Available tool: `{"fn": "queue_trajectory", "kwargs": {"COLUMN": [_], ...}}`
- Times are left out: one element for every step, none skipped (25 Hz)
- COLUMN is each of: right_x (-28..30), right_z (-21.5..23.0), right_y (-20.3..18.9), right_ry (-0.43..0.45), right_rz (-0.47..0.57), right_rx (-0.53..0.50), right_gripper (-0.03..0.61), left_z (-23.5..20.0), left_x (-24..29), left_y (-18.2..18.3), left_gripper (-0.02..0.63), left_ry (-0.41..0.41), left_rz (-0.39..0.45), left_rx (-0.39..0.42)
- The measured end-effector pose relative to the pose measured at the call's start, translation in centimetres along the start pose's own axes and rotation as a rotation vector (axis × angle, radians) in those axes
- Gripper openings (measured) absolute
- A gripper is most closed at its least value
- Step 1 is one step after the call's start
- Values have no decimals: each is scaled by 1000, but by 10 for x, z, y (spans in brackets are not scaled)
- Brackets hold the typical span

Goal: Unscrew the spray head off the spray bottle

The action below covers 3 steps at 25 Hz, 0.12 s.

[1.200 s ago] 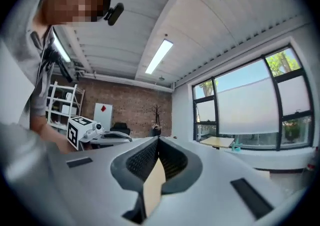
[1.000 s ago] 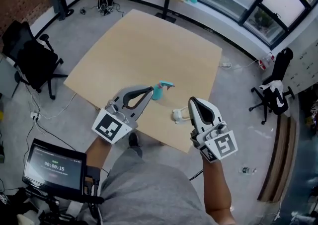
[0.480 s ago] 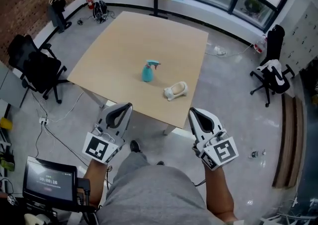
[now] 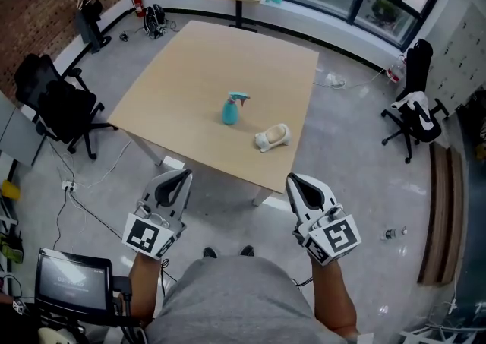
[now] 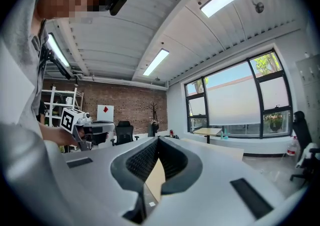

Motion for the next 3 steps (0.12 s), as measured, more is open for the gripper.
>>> {"fn": "queue_trajectory", "kwargs": {"right_x": [1, 2, 3], "right_z": [-4, -7, -11], "right_y": [0, 0, 0], "right_ry": [1, 2, 2], "right_rz": [-3, -5, -9], "right_rx": [-3, -6, -9], "right_gripper": [5, 5, 5], "left_z": [-2, -3, -4], "left_x": [-4, -7, -11], "left_y": [0, -1, -1], "left_gripper": [5, 5, 5], "left_ry": [0, 0, 0], "left_rz": [0, 0, -2], "left_rx": [-2, -5, -9]}}
Point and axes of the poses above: the fingertips, and each gripper's own axes: x forward along the fingers, z to its right, y out of its top, the point moved 6 cm from there along -x, backward along the fingers, and after that the axes turned 3 degrees about -y, right-handed, at the moved point
